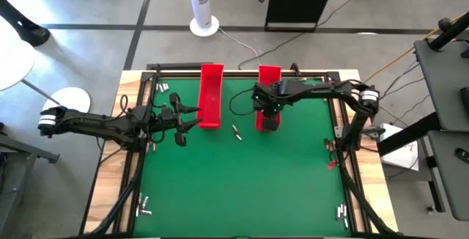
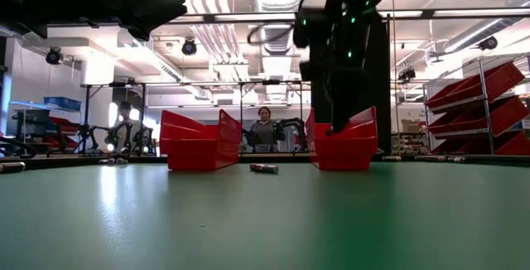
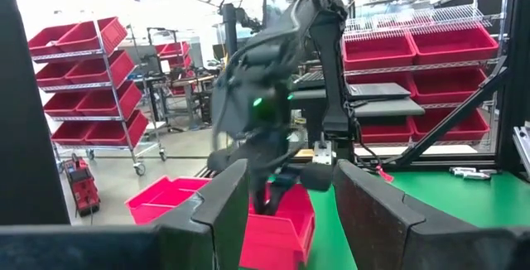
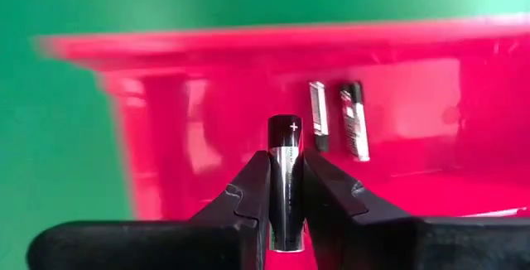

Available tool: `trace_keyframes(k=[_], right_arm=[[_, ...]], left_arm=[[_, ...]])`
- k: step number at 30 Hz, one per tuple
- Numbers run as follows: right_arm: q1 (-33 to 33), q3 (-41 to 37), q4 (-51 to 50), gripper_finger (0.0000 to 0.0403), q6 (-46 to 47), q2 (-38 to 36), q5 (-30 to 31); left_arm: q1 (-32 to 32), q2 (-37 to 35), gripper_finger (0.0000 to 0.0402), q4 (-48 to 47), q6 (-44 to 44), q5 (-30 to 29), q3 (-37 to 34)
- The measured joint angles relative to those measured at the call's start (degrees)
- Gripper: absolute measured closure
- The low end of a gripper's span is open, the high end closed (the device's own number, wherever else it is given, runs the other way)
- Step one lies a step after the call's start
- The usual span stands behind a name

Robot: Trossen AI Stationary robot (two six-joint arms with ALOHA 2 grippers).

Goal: Sort batteries
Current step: Put the silver battery into the right red bin

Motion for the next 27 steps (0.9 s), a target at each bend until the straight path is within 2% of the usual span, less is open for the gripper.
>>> trace_keyframes(k=[8, 18, 27], right_arm=[[-3.6, 0.0, 4.1, 0.0356, -5.5, 3.6, 0.0], [-8.9, 0.0, 7.8, 0.0355, -10.4, 4.8, 0.6], [-11.2, 0.1, 10.7, 0.0355, -17.1, 4.8, -2.6]], left_arm=[[0.0, 0.0, 0.0244, 0.0, 0.0, 0.0, 0.0], [0.0, 0.0, 0.0244, -0.3, 0.0, 0.0, 0.0], [0.0, 0.0, 0.0244, -0.5, 0.2, -0.1, 0.0]])
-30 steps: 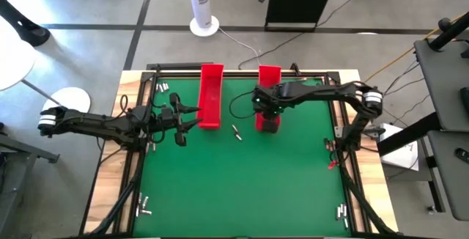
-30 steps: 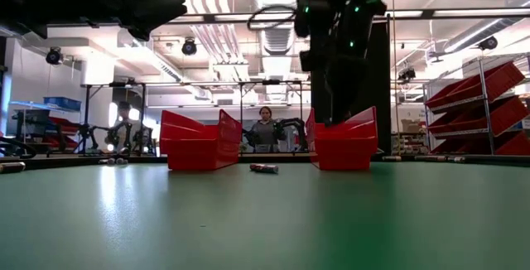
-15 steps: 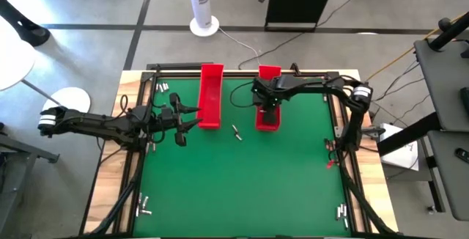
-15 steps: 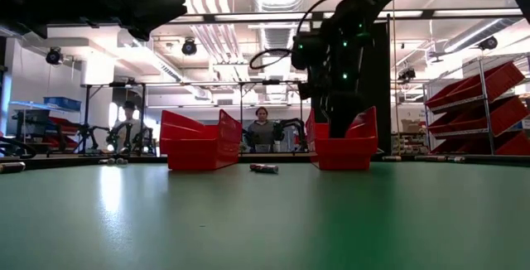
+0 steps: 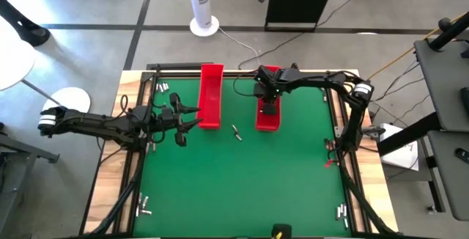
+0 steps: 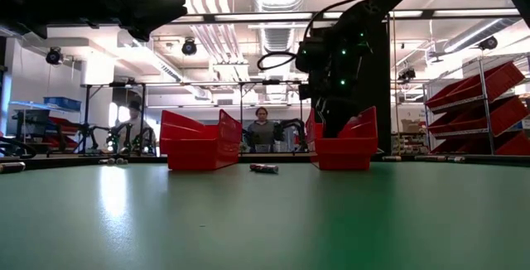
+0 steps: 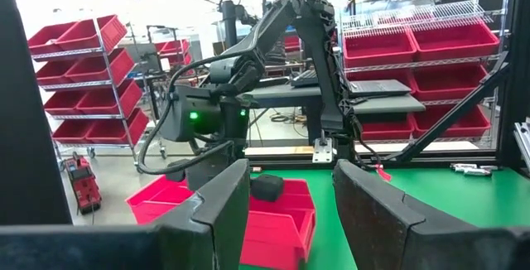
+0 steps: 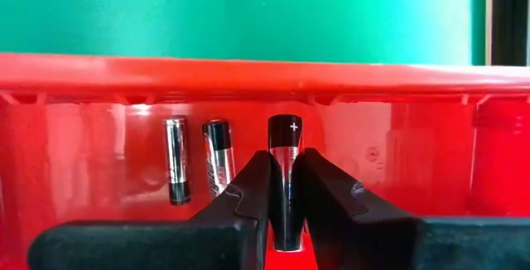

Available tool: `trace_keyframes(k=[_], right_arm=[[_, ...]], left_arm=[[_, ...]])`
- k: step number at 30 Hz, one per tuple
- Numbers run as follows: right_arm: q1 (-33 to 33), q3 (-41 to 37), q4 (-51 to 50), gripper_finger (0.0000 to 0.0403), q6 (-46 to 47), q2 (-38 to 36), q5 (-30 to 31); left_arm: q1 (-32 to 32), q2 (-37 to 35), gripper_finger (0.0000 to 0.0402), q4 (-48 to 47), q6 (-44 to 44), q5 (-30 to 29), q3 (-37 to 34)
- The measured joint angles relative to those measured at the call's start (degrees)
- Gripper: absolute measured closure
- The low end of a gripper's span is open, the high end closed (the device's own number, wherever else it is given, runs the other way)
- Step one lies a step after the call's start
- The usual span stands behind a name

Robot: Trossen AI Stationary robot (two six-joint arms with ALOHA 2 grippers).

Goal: Sort batteries
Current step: Put the silver battery into the right red bin

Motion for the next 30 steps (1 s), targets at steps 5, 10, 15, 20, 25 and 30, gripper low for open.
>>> trace_keyframes(k=[5, 10, 15, 20, 25, 30], right_arm=[[-0.7, 0.0, 0.0, 0.0355, -0.5, 0.0, -0.1], [-0.7, 0.0, 0.3, 0.0355, -0.6, 1.8, -0.5], [-0.7, 0.9, 0.0, 0.0355, -0.9, 4.9, 0.7], [-0.9, 2.0, -0.4, 0.0355, -2.4, 6.1, 1.0], [-1.1, 2.3, -1.2, 0.0355, -3.1, 7.4, 0.5], [-1.1, 2.3, -1.3, 0.0355, -3.1, 8.2, -0.5]], left_arm=[[0.0, 0.0, 0.0244, -0.2, 0.0, 0.0, 0.0], [0.0, 0.0, 0.0244, -0.2, 0.0, 0.0, 0.0], [0.0, 0.0, 0.0244, -0.4, 0.0, -0.1, 0.0], [0.0, 0.4, 0.0244, -0.4, 0.0, -0.6, 0.0], [0.0, 2.1, 0.0244, -0.5, 1.0, -4.2, 0.0], [0.0, 4.3, 0.0244, 0.7, 1.8, -4.7, 0.0]])
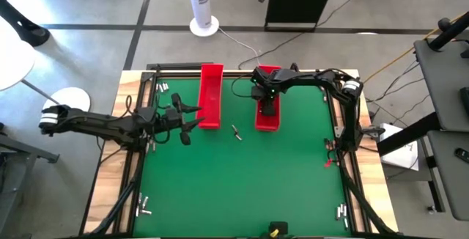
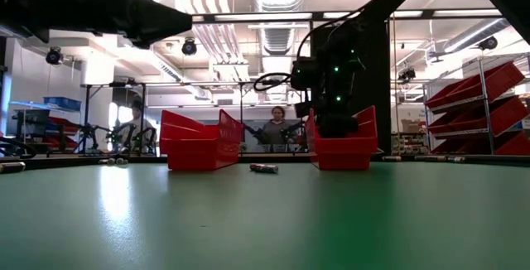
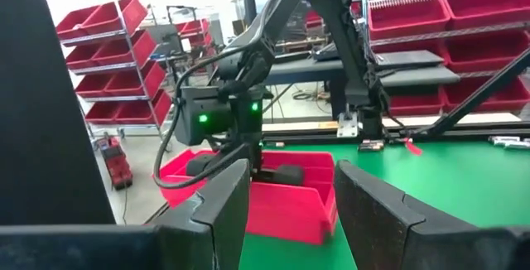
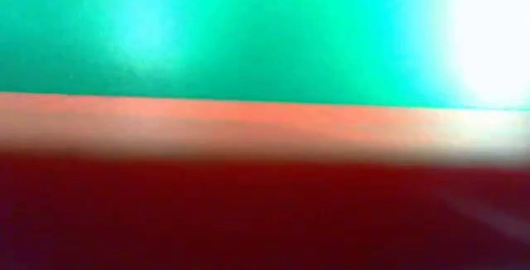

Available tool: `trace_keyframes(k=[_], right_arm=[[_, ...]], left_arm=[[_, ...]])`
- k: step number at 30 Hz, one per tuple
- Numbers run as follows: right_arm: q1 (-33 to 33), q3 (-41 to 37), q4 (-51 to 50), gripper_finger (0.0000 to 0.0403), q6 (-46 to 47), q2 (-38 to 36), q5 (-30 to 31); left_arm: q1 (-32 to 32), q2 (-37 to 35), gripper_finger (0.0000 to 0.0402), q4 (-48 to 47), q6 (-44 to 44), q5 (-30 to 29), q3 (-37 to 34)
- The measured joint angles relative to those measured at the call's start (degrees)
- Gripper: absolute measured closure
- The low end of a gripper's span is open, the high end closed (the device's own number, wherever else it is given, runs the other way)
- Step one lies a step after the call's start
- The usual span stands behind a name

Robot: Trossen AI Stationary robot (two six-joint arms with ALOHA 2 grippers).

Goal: Sort batteries
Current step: Put the silver battery into the right red bin

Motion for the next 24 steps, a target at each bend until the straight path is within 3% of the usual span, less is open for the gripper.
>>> trace_keyframes(k=[17, 24], right_arm=[[0.5, 3.1, -5.8, 0.0277, 2.5, -0.4, 1.3], [4.3, 8.3, -16.9, 0.0264, 7.3, -4.8, 8.8]], left_arm=[[0.0, -3.2, 0.0244, 0.2, -2.2, 0.2, 0.0], [0.0, -5.5, 0.0244, 0.3, -4.2, 0.5, 0.0]])
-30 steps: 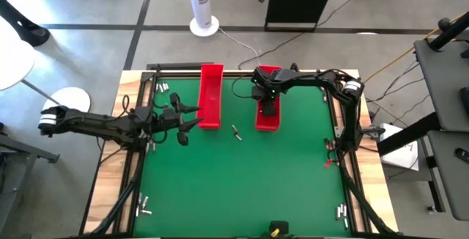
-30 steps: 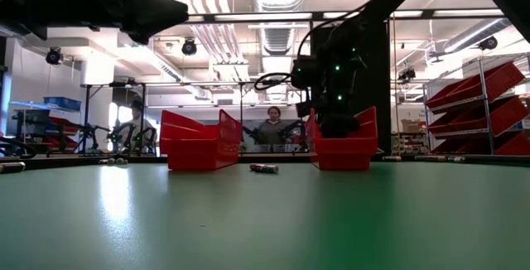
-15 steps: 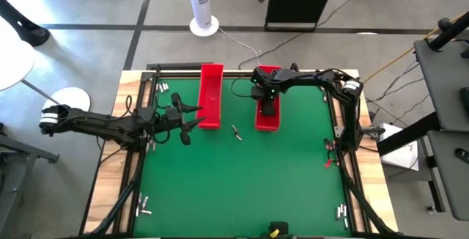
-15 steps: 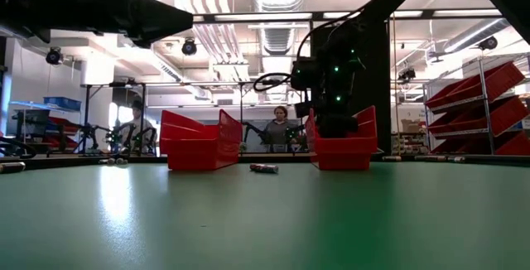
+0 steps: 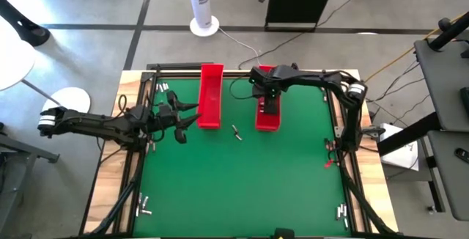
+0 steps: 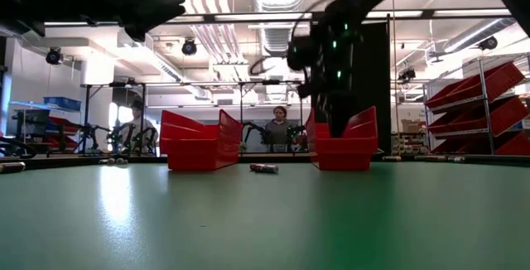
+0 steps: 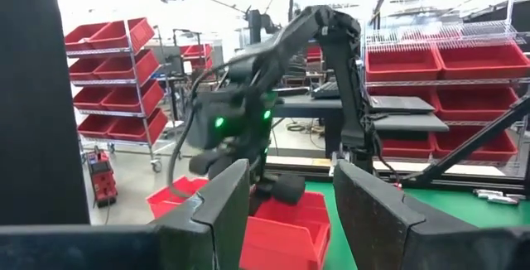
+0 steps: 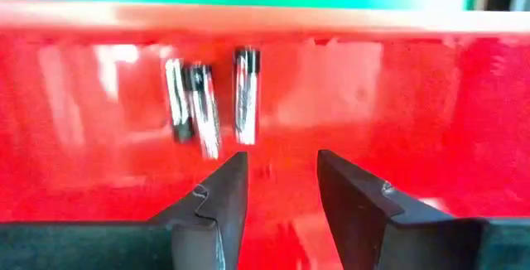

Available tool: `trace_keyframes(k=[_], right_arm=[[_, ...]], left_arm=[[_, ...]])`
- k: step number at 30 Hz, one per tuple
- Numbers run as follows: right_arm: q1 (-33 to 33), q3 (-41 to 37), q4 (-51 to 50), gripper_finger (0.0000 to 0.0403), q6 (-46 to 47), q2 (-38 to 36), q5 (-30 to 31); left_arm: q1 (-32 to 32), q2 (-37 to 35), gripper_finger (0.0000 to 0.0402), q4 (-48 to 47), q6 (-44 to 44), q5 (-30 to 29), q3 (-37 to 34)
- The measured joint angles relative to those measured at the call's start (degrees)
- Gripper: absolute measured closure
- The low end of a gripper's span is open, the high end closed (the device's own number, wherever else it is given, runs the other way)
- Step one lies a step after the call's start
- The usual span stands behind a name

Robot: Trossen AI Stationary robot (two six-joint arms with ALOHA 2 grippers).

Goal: Sort batteries
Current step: Put the silver battery into the right red bin

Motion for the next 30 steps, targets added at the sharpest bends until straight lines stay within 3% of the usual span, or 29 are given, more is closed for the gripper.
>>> trace_keyframes(k=[8, 15, 18, 24, 30], right_arm=[[11.1, 4.6, -5.0, 0.0274, 15.1, -8.6, 1.4], [24.6, 3.4, 1.1, 0.0301, 34.0, -13.3, 1.3], [30.0, 1.6, 6.6, 0.0313, 37.1, -12.1, 3.1], [36.9, -4.8, 25.6, 0.0336, 40.6, -6.2, 13.0], [37.1, -5.6, 28.9, 0.0327, 49.3, 1.2, 17.6]], left_arm=[[0.0, 0.8, 0.0244, 0.1, -0.2, 0.2, 0.0], [0.0, 0.8, 0.0244, 0.3, -0.2, 0.2, 0.0], [0.0, 1.0, 0.0244, 0.4, 0.0, 0.2, 0.0], [0.0, 2.8, 0.0244, 0.4, 1.1, 0.2, 0.0], [0.0, 4.5, 0.0244, -0.3, 3.0, 3.2, 0.0]])
